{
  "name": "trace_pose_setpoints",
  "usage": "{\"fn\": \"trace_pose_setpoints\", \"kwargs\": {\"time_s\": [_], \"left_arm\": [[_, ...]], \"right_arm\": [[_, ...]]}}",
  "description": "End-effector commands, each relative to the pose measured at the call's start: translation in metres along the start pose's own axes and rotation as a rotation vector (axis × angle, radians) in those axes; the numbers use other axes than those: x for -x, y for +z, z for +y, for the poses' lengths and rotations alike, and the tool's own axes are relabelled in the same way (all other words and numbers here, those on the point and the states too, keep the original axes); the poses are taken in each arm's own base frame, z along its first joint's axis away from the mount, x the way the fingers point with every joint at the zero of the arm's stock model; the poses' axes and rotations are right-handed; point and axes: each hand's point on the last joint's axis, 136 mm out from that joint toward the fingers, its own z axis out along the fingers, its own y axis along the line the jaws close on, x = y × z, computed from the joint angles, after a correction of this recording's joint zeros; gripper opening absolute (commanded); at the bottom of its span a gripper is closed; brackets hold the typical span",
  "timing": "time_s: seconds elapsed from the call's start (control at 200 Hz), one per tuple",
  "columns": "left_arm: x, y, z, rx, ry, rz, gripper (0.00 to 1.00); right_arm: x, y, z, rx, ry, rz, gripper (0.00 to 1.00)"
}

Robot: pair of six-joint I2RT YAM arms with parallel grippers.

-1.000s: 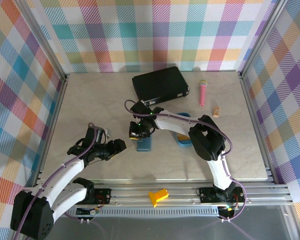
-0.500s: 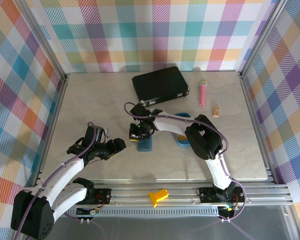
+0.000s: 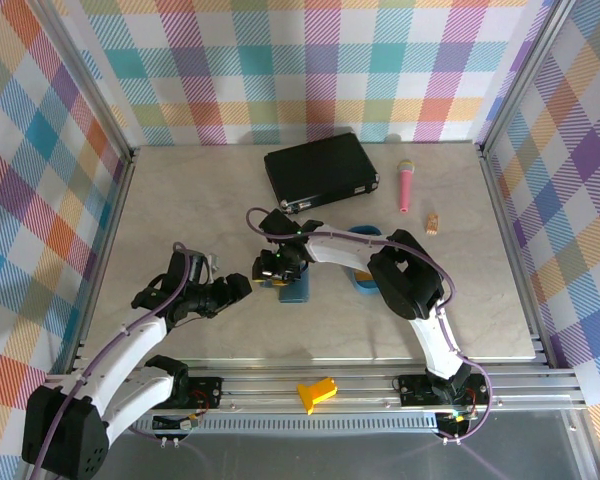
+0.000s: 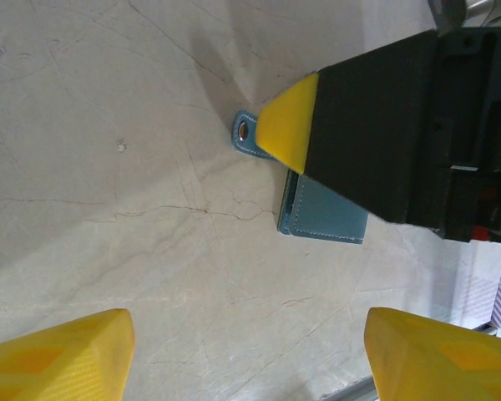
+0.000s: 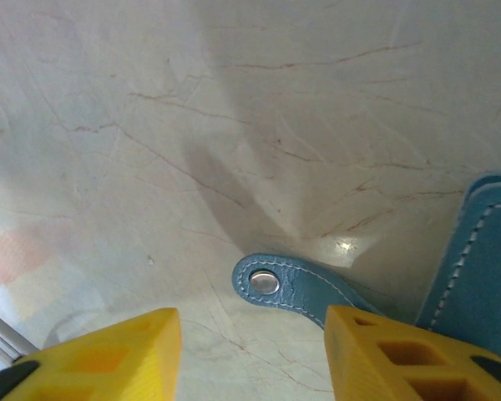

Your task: Put the credit cards into the card holder

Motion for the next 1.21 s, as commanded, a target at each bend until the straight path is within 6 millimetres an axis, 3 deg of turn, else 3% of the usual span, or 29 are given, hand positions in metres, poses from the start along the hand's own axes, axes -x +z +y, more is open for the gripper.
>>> {"fn": "trace_pose_setpoints", "kwargs": {"time_s": [0.0, 0.13, 0.225, 0.325, 0.47, 0.58, 0.705, 1.07, 1.2], "left_arm": [[-0.001, -0.004, 0.006, 0.016, -0.022, -0.009, 0.74], [-0.001, -0.005, 0.005, 0.008, -0.023, -0.008, 0.74], [0.0, -0.005, 0.001, -0.012, -0.018, -0.008, 0.74], [0.001, -0.004, -0.007, -0.052, -0.004, -0.005, 0.74], [0.002, -0.004, -0.019, -0.1, 0.015, 0.002, 0.72], [0.002, -0.004, -0.023, -0.113, 0.021, 0.006, 0.71], [0.003, -0.002, -0.022, -0.106, 0.018, 0.006, 0.71], [0.006, -0.004, -0.027, -0.128, 0.013, -0.006, 0.71], [0.006, -0.005, -0.027, -0.126, 0.013, -0.006, 0.71]], "right_arm": [[0.004, -0.034, 0.025, 0.042, -0.087, -0.069, 0.54], [0.008, -0.073, 0.049, 0.101, -0.154, -0.142, 0.57], [0.009, -0.107, 0.05, 0.105, -0.179, -0.198, 0.58], [0.006, -0.135, 0.03, 0.103, -0.154, -0.222, 0.57], [-0.01, -0.149, -0.015, 0.087, -0.166, -0.199, 0.48], [-0.026, -0.138, -0.035, 0.062, -0.205, -0.123, 0.41], [-0.036, -0.113, -0.042, 0.06, -0.219, -0.051, 0.39], [-0.021, -0.058, -0.043, 0.067, -0.2, 0.035, 0.31], [-0.018, -0.043, -0.056, 0.016, -0.166, 0.054, 0.29]]}}
